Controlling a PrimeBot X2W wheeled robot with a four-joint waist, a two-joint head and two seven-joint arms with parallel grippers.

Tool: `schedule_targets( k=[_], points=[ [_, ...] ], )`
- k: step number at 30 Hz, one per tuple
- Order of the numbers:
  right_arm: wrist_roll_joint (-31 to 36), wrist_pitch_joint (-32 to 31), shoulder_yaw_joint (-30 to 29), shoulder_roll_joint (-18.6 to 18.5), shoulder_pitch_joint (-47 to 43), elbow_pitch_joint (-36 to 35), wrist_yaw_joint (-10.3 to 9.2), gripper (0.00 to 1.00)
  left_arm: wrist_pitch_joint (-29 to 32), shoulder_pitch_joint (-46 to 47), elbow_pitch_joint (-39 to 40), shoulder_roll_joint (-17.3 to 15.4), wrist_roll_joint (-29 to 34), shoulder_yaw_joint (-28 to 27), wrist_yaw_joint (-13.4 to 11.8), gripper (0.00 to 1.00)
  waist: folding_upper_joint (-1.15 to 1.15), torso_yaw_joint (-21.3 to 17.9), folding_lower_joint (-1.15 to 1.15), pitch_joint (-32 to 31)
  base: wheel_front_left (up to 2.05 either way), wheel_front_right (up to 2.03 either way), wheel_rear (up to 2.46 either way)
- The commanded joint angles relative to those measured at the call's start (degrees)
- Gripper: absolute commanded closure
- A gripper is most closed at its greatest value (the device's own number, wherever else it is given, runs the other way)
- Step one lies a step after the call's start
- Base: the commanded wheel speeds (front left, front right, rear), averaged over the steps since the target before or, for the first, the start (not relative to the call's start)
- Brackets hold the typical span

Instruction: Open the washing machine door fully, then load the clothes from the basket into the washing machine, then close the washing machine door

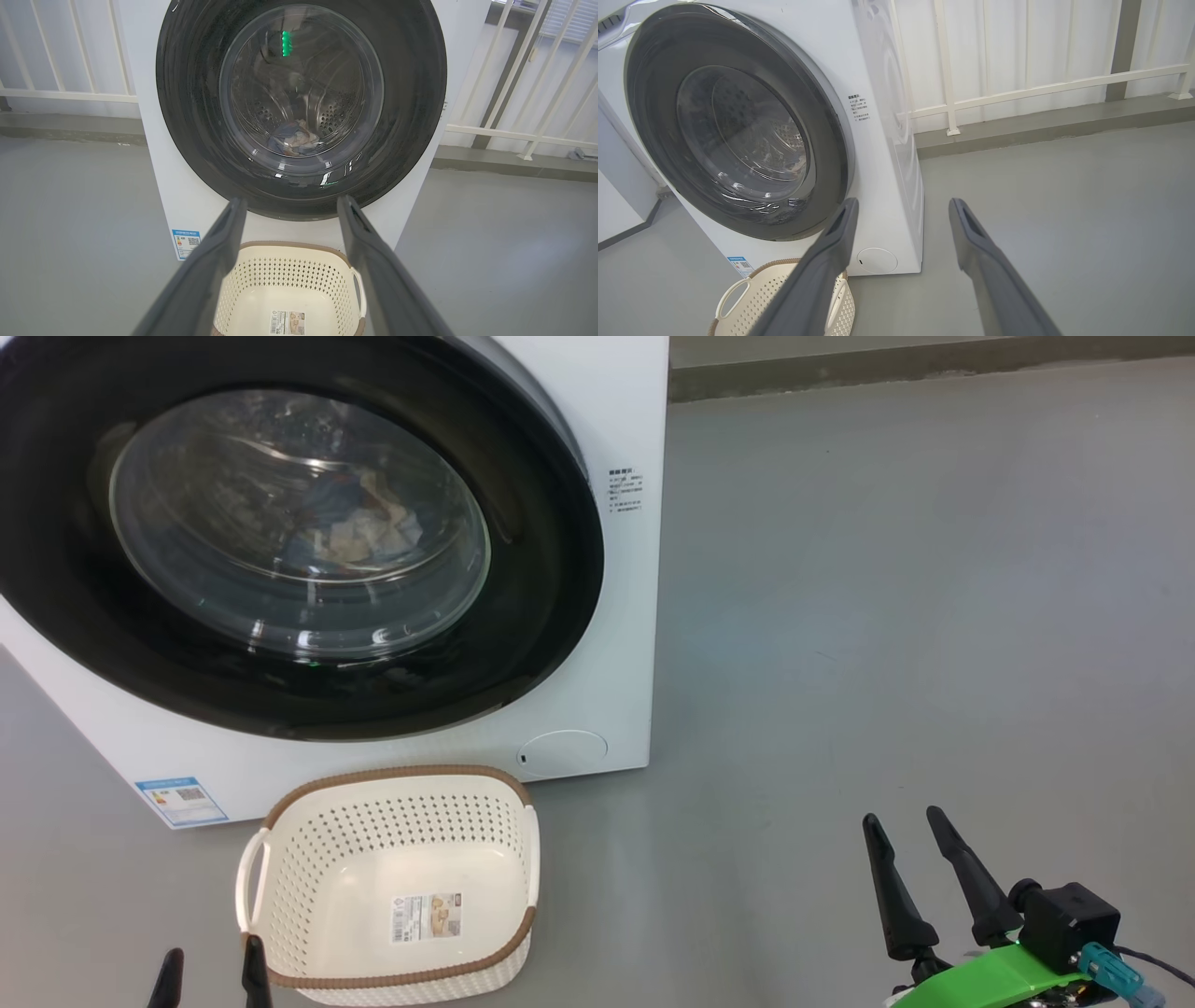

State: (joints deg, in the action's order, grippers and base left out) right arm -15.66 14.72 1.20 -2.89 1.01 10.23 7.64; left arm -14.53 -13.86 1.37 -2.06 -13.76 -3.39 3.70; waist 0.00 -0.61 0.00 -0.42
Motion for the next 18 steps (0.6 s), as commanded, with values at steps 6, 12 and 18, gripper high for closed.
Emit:
schedule_targets(
  k=[6,12,18],
  points=[
    [-0.7,-0.1,0.0,0.0,-0.3,2.2,0.0,1.0,0.3,0.0,-1.6,0.7,-0.2,0.3,0.0,1.0,0.0,0.1,0.0,0.0,0.0,0.0,0.0],
    [-3.7,-0.7,-0.1,-0.1,-0.6,3.1,-0.01,1.0,1.1,0.7,-2.7,0.8,-3.3,0.4,0.2,1.0,0.0,0.2,0.08,0.0,0.0,0.0,0.0],
    [-7.5,-1.6,-0.3,-0.2,-0.4,3.2,-0.01,1.0,2.0,1.6,-3.4,0.6,-7.1,0.3,0.3,1.0,0.0,0.2,0.02,0.0,0.0,0.0,0.0]
  ],
)
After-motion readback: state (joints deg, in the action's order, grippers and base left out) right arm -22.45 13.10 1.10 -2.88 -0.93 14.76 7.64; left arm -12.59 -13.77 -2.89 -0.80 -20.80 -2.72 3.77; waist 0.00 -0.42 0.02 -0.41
